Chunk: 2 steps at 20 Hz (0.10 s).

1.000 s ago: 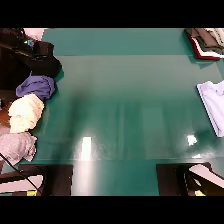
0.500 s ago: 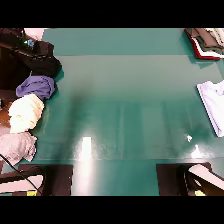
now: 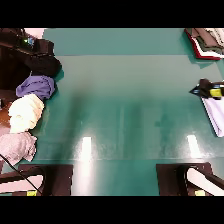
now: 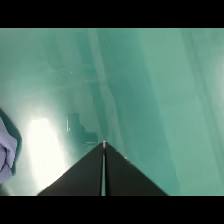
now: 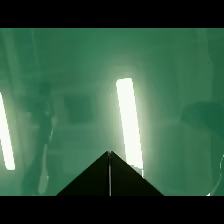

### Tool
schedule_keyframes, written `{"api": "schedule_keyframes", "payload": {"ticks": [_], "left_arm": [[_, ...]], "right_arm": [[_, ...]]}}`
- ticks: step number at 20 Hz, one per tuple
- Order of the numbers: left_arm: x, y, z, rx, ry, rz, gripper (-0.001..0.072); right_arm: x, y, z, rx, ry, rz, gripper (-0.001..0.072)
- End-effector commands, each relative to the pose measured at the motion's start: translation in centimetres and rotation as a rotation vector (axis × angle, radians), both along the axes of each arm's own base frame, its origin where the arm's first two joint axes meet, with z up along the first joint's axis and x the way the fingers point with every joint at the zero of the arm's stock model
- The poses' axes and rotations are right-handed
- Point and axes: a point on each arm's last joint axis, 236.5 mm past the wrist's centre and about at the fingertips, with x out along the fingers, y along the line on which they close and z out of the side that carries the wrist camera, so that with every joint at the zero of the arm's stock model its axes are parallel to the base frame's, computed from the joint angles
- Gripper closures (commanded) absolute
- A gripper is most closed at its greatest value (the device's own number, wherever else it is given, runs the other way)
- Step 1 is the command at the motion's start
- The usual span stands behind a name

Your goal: Fold the shirts.

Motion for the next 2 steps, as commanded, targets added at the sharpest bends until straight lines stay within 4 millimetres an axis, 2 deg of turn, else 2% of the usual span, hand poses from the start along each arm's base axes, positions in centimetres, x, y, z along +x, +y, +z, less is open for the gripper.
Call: {"api": "schedule_keyframes", "payload": {"ticks": [1,2], "left_arm": [[0.54,0.01,0.42,-0.005,-0.028,0.006,0.0682],[0.54,0.01,0.43,-0.005,-0.028,0.006,0.0682]], "right_arm": [[-0.49,6.79,0.06,0.002,0.003,0.191,0.0693],[-0.64,7.66,0.06,0.003,0.003,0.215,0.0694]]}}
